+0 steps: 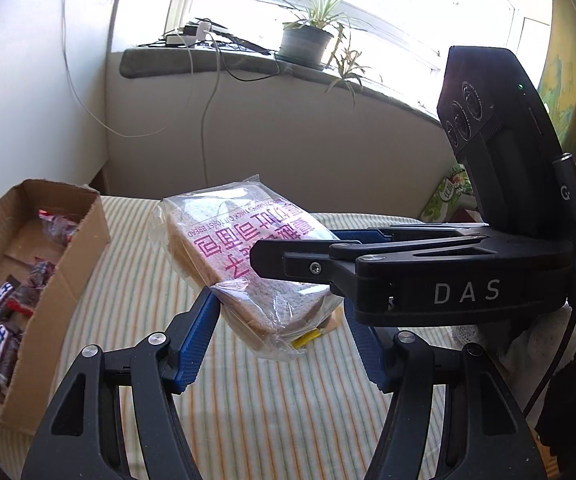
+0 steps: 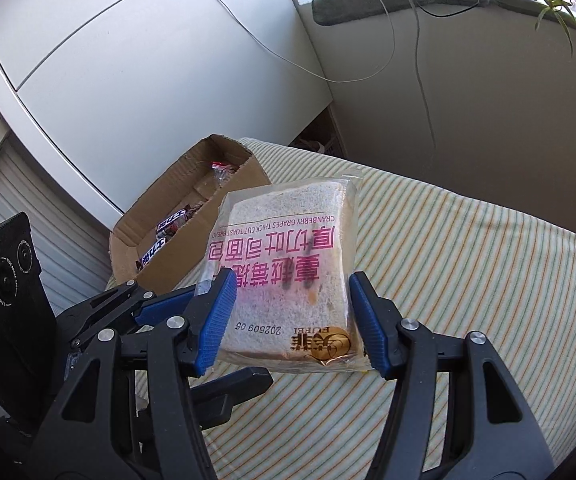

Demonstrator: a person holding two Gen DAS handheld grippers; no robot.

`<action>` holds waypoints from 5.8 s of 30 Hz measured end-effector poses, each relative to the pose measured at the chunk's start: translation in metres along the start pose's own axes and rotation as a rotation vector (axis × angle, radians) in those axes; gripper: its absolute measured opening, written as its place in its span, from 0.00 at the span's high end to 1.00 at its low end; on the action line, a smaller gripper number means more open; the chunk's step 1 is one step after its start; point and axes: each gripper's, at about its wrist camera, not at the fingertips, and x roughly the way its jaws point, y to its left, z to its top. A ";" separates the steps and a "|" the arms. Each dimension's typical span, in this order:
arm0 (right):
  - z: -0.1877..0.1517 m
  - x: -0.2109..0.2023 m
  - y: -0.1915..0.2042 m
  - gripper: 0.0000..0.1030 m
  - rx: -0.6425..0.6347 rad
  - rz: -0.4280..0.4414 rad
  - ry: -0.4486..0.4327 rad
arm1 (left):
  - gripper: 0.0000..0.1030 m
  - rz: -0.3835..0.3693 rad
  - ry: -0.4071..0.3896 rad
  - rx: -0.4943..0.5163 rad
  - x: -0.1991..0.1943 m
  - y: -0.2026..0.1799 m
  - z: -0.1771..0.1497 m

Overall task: Organize snacks
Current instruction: 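Lift the bread loaf with both tools toward the cardboard box, then lower the bread loaf into the box and open both tools, then withdraw both open tools from the box toward the remaining candies, then grasp the yellow candy packet with the left tool while the right tool grasps the round brown candy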

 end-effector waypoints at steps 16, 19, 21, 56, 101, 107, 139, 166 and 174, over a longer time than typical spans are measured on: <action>0.039 0.076 0.096 0.41 -0.140 0.099 0.057 | 0.39 0.138 -0.062 -0.112 -0.046 0.092 -0.007; 0.043 0.089 0.110 0.41 -0.161 0.108 0.066 | 0.39 0.156 -0.066 -0.129 -0.052 0.106 -0.008; 0.047 0.096 0.119 0.41 -0.172 0.112 0.071 | 0.39 0.171 -0.070 -0.133 -0.054 0.113 -0.009; 0.066 0.155 0.169 0.41 -0.242 0.114 0.126 | 0.43 0.414 -0.053 -0.146 -0.065 0.174 -0.022; -0.037 -0.006 -0.008 0.17 -0.124 -0.288 -0.051 | 0.43 0.167 -0.005 -0.009 -0.023 0.049 -0.025; -0.055 -0.002 -0.039 0.34 -0.074 -0.286 0.006 | 0.48 0.071 0.050 0.019 0.002 0.022 -0.030; -0.067 0.031 -0.072 0.66 -0.114 -0.296 0.114 | 0.58 -0.003 0.241 0.155 0.107 -0.044 -0.034; -0.061 0.001 -0.060 0.66 -0.090 -0.318 0.044 | 0.77 0.031 0.132 0.119 0.067 -0.023 -0.019; -0.041 0.004 -0.026 0.66 -0.144 -0.287 0.014 | 0.77 0.081 0.051 0.105 0.031 -0.004 -0.007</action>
